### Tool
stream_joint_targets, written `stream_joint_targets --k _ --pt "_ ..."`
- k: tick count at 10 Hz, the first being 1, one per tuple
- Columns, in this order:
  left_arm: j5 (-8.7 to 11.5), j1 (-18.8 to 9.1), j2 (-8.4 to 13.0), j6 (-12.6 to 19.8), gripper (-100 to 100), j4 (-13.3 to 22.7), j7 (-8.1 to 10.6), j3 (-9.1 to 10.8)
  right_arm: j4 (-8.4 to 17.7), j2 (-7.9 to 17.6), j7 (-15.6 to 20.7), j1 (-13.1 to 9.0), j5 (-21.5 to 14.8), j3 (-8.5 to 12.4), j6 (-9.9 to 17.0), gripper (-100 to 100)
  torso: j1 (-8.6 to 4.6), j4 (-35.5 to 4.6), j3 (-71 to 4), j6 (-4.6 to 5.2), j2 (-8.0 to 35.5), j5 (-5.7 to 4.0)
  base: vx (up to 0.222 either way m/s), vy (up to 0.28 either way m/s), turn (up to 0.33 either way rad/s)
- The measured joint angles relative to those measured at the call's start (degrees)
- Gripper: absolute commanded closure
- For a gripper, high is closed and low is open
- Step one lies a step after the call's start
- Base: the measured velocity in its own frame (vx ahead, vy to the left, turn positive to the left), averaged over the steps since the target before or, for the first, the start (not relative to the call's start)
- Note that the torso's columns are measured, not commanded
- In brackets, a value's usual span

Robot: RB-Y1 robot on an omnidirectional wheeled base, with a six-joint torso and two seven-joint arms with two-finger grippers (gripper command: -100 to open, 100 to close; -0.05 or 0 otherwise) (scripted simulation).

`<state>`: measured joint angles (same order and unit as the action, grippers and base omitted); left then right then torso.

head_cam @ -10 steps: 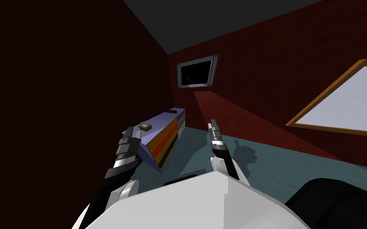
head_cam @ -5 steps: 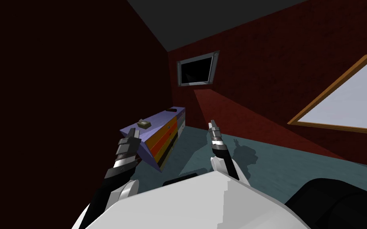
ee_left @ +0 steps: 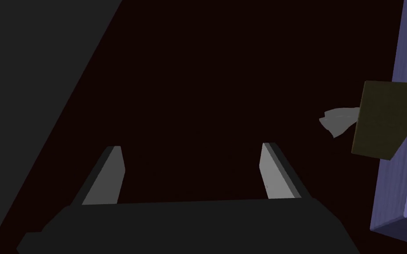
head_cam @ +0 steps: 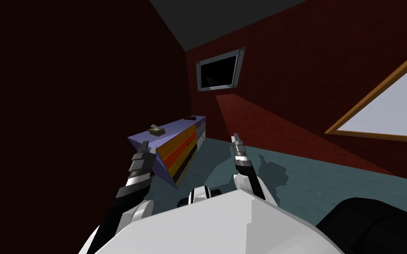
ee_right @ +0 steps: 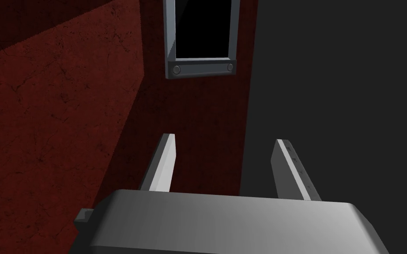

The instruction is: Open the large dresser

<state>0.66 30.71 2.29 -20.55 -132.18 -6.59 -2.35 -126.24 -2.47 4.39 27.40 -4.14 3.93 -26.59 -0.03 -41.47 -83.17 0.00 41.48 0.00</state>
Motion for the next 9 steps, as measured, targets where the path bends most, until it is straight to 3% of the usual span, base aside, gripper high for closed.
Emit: stream_joint_targets --k 4,7,9 --pt "0.90 -0.80 4.46 -0.14 -100 3.43 0.43 1.86 0.00 -0.01 0.00 0.03 0.00 -0.01 0.00 0 -0.29 -0.72 -1.58 0.01 0.51 -0.08 0.155 -0.115 0.091" --pt "1.62 -1.03 5.78 -0.16 -100 6.29 0.66 3.27 0.00 0.00 0.00 0.02 0.00 0.00 0.00 0 0.27 -0.84 -1.33 0.00 0.92 0.07 0.171 -0.098 0.084" --pt "2.34 -1.54 6.50 -0.15 -100 8.56 1.06 4.70 0.01 -0.01 0.00 0.02 0.00 0.00 0.00 0 -0.04 -0.82 -1.38 0.01 0.82 -0.01 0.162 -0.126 0.082"
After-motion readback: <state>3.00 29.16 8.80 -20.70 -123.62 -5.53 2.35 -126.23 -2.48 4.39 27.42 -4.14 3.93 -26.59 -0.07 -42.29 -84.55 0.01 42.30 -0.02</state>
